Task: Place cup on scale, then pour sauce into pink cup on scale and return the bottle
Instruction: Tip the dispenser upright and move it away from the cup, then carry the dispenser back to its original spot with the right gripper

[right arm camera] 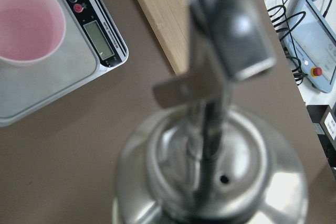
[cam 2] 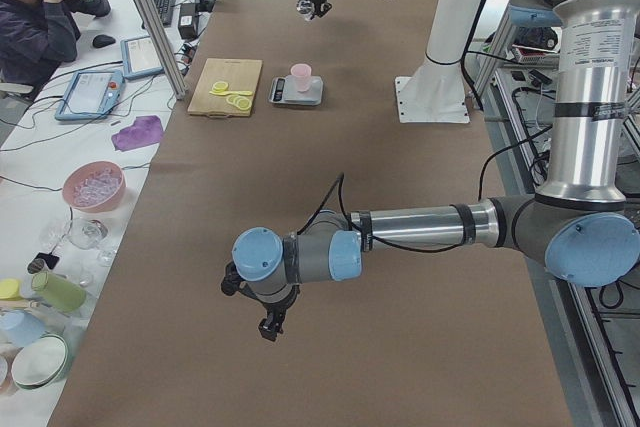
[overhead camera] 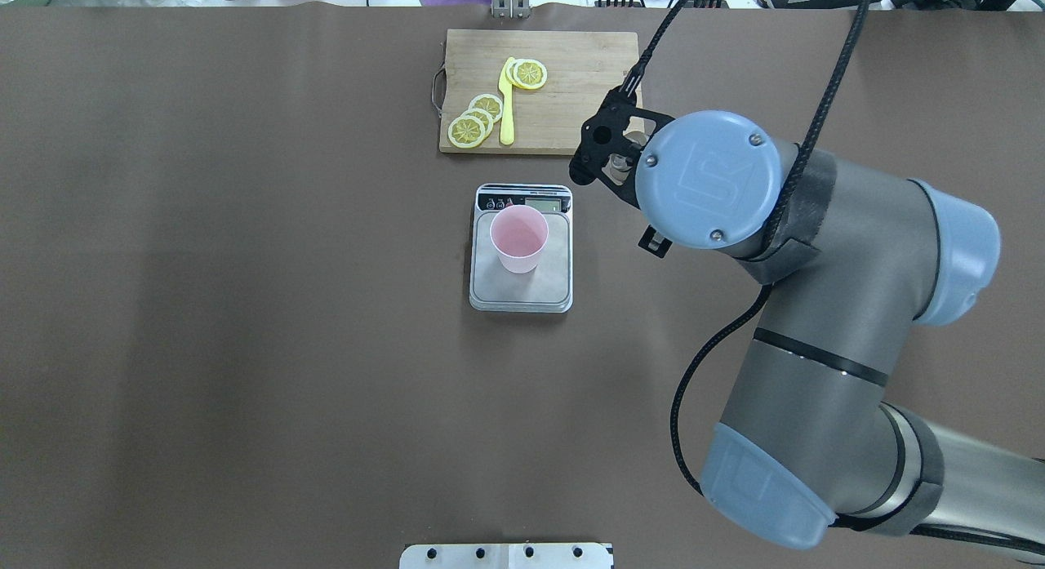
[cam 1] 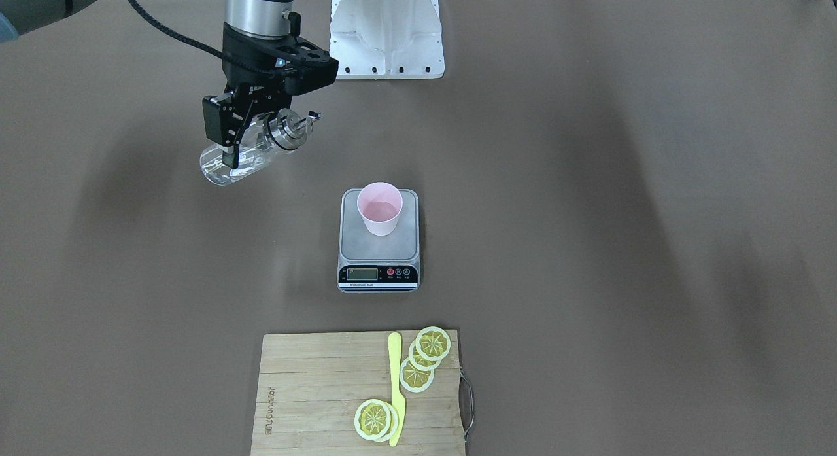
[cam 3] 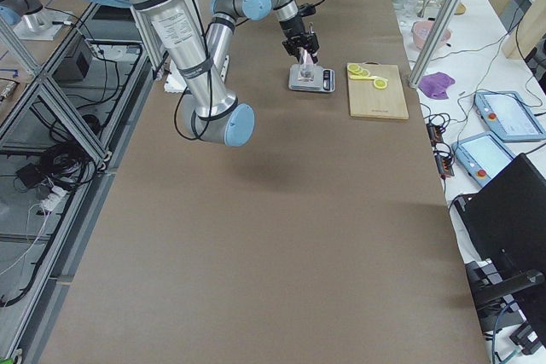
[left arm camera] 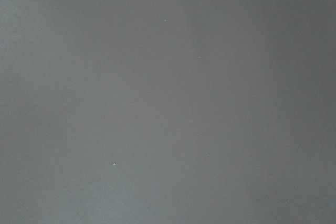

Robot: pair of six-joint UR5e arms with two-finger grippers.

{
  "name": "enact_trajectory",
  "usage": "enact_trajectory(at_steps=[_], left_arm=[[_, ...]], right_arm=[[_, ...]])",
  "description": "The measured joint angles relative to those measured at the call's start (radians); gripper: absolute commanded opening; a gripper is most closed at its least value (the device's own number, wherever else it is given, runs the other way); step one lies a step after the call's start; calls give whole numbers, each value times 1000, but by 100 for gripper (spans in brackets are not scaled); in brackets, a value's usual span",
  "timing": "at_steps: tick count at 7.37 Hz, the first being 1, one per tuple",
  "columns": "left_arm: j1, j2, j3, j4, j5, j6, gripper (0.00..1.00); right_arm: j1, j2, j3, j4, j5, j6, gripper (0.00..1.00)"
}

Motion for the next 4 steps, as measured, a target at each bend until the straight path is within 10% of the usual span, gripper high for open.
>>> enact_trajectory(at_steps=[4], left_arm=[[0, -3, 1, 0, 0, 0, 98]], right_arm=[[112, -209, 16, 377, 229, -55, 0]])
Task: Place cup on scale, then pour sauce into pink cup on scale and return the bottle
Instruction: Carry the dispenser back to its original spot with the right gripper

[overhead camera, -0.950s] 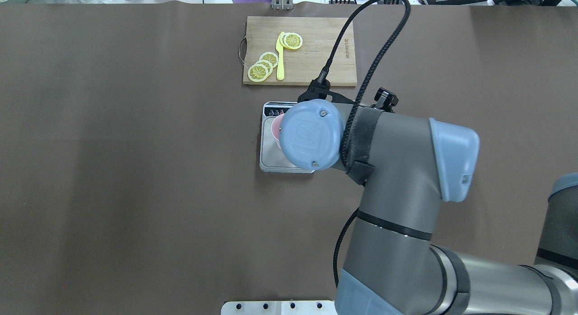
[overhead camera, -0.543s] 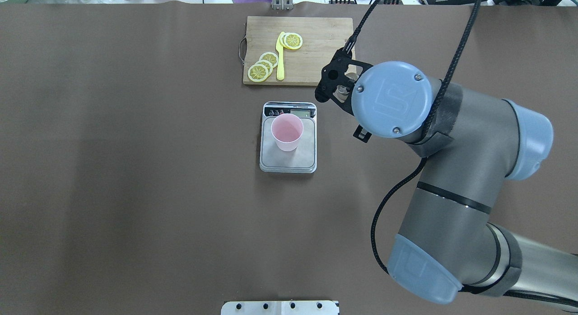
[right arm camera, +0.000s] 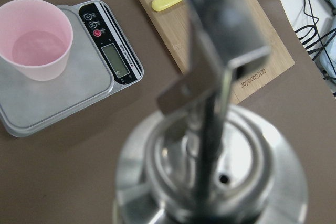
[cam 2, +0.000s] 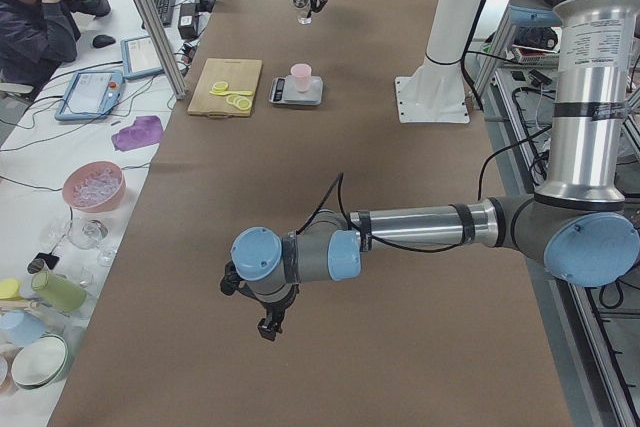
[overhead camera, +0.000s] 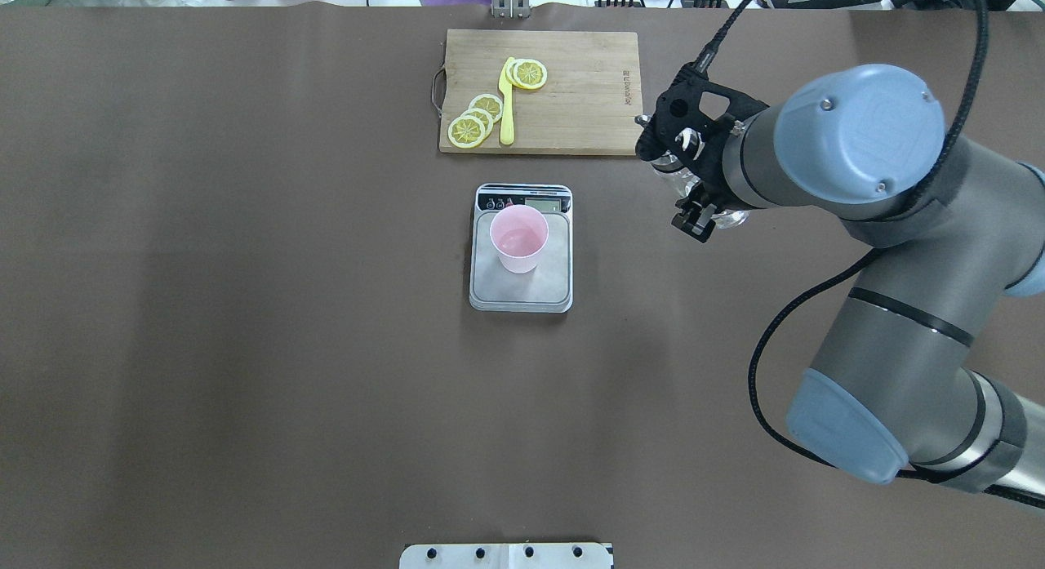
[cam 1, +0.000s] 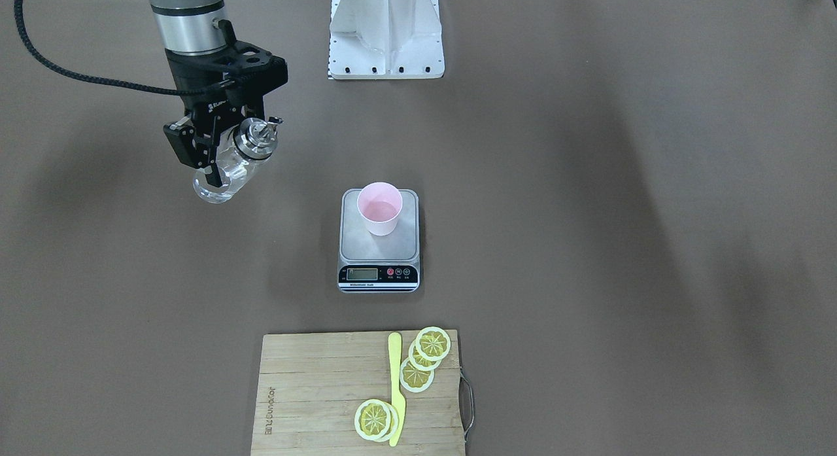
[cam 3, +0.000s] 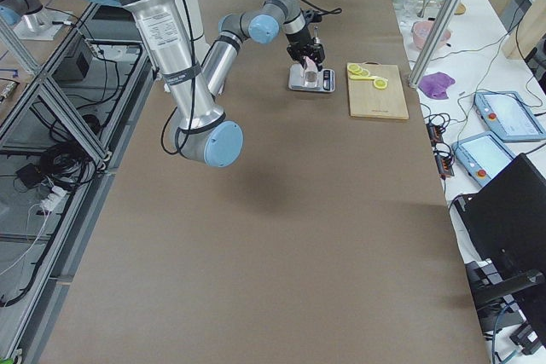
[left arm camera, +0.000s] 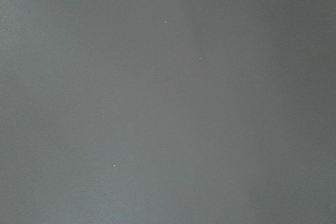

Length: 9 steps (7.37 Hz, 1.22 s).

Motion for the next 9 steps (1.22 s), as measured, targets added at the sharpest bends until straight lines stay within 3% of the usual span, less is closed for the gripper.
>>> enact_trajectory(at_steps=[4, 9], left_arm=[[0, 0, -1, -2, 0, 1, 98], [-1, 5, -15, -3, 0, 3, 98]], right_arm=[[91, -151, -49, 330, 210, -3, 0], [190, -232, -361, 881, 404, 17, 0]])
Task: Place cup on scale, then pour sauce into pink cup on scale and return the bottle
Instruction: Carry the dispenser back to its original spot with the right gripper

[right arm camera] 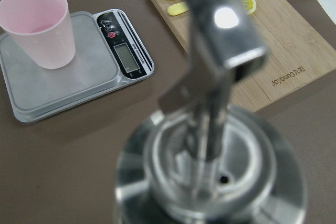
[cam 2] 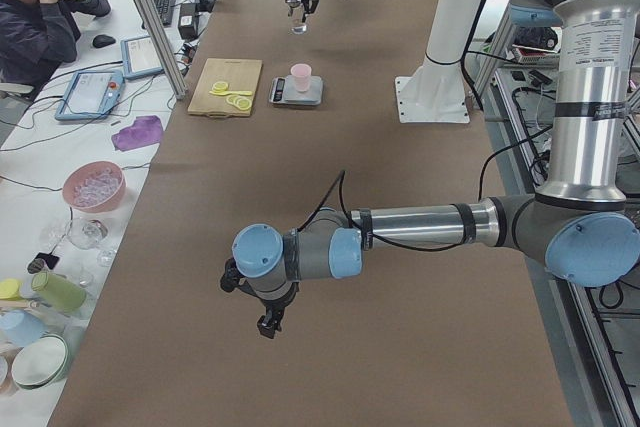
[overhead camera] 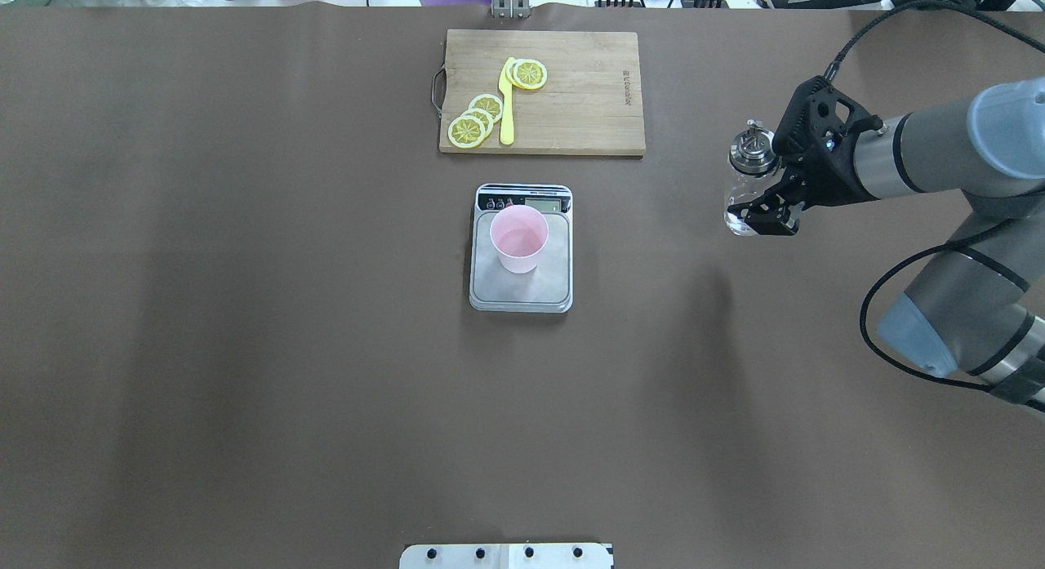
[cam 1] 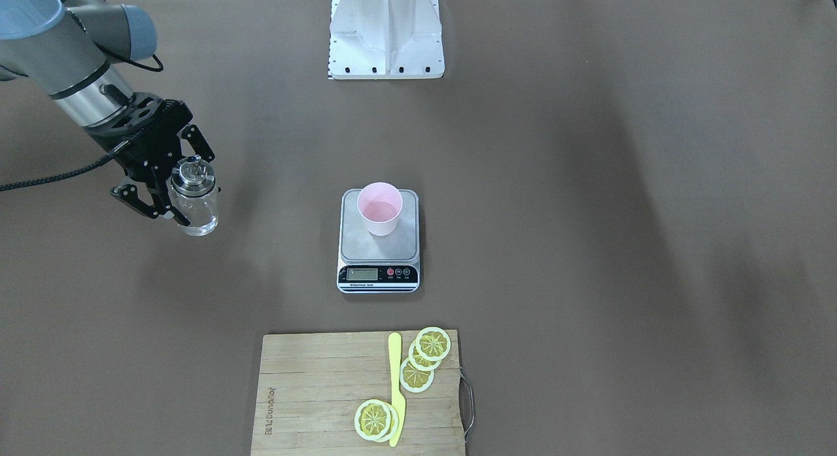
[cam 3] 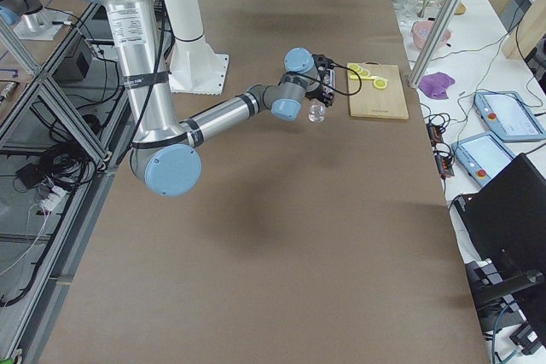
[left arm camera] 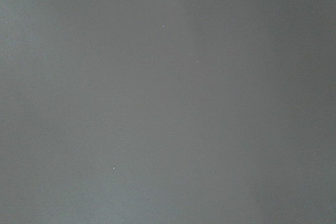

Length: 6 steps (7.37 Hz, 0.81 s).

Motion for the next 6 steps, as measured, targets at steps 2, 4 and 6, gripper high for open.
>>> enact_trajectory(at_steps=[2, 4, 6], left_arm=[[0, -1, -2, 0, 0, -1, 98], [1, -3, -2, 0, 1, -2, 98], [1, -4, -3, 0, 1, -2, 98]], right_arm=[[12, -2, -113, 192, 56, 80, 0], [15, -2, -220, 387, 78, 151, 0], [15, 4, -297, 554, 82, 210, 0]])
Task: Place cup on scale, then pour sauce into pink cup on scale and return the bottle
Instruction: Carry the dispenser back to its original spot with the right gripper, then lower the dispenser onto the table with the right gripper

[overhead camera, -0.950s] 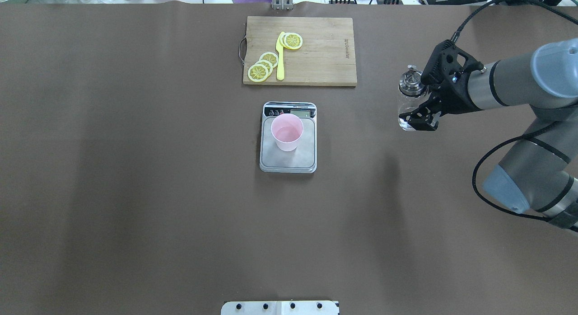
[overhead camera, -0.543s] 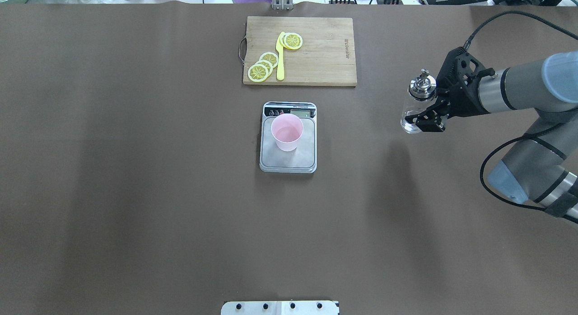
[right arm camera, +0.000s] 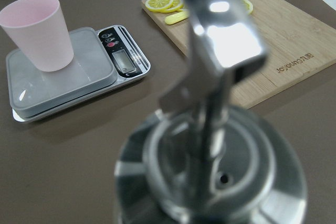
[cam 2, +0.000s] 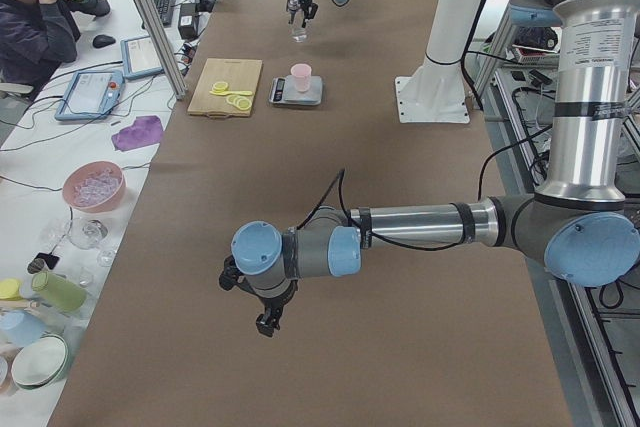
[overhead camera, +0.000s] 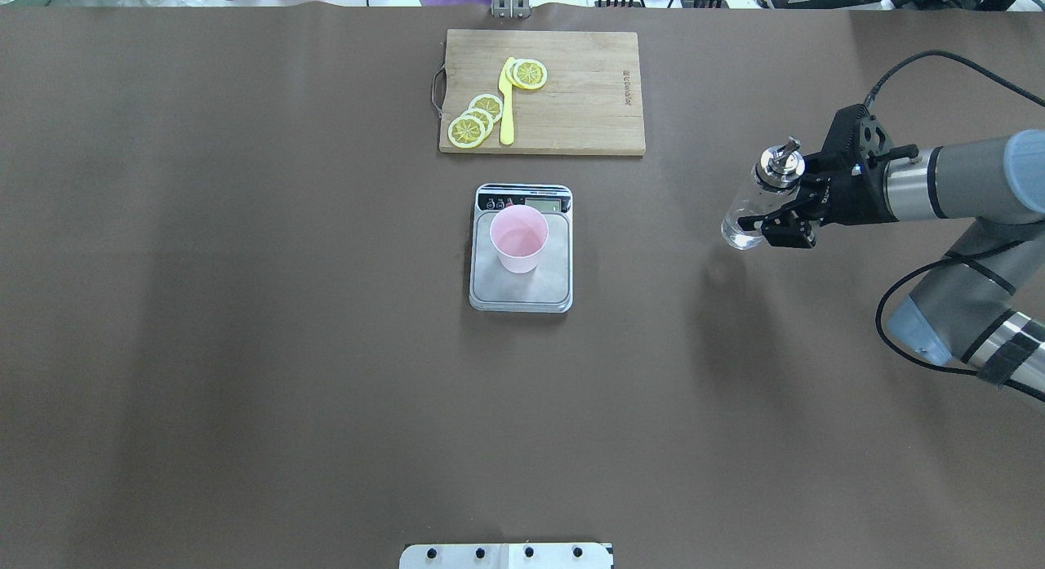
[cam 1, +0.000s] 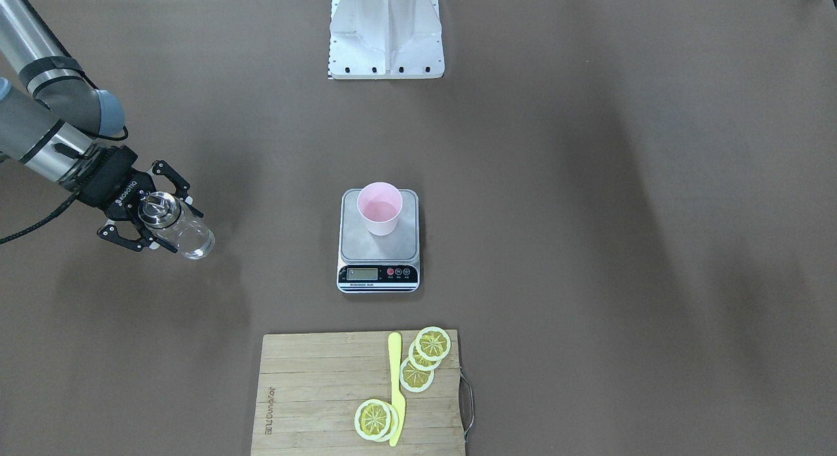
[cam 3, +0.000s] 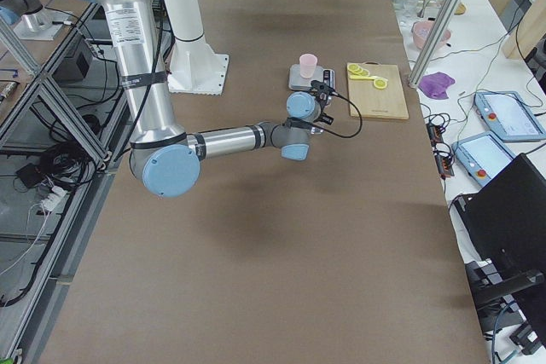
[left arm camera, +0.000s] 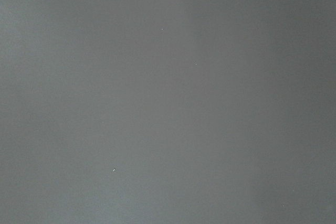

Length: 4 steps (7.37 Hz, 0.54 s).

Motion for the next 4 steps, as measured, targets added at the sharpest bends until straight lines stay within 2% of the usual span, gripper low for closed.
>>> enact_trajectory(at_steps=[4], left_arm=[[0, 0, -1, 0, 0, 0, 98]], right_arm=[[-1, -2, -45, 71, -2, 12, 0]])
